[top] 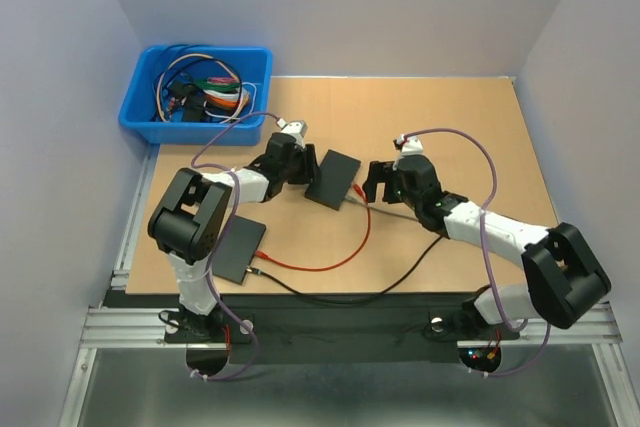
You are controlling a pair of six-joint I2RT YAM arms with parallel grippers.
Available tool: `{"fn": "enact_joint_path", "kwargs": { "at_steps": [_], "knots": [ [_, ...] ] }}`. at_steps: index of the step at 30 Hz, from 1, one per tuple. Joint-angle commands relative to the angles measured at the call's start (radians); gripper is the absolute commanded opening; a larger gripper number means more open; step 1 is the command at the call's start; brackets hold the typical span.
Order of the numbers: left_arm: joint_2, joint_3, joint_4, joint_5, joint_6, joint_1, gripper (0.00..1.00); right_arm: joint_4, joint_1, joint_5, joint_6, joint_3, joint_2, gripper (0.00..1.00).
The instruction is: Insert the plug into the switch port
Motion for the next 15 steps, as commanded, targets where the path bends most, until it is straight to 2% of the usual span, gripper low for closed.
{"fn": "enact_joint_path", "kwargs": {
  "at_steps": [1, 9, 15],
  "knots": [
    [-0.113, -0.004, -0.108, -0.089, 0.038, 0.029, 0.64, -0.001, 0.009, -0.087, 0.022, -0.019, -0.106, 1.0],
    [-0.345, -0.074, -0.16, -0.278, -0.014, 0.055, 0.69, -0.051, 0.012, -0.153, 0.08, -0.105, -0.284, 1.0],
    [-0.575, -0.189, -0.172, -0.303, -0.051, 0.055, 0.69, -0.111, 0.015, -0.169, 0.095, -0.138, -0.425, 1.0]
  ]
}}
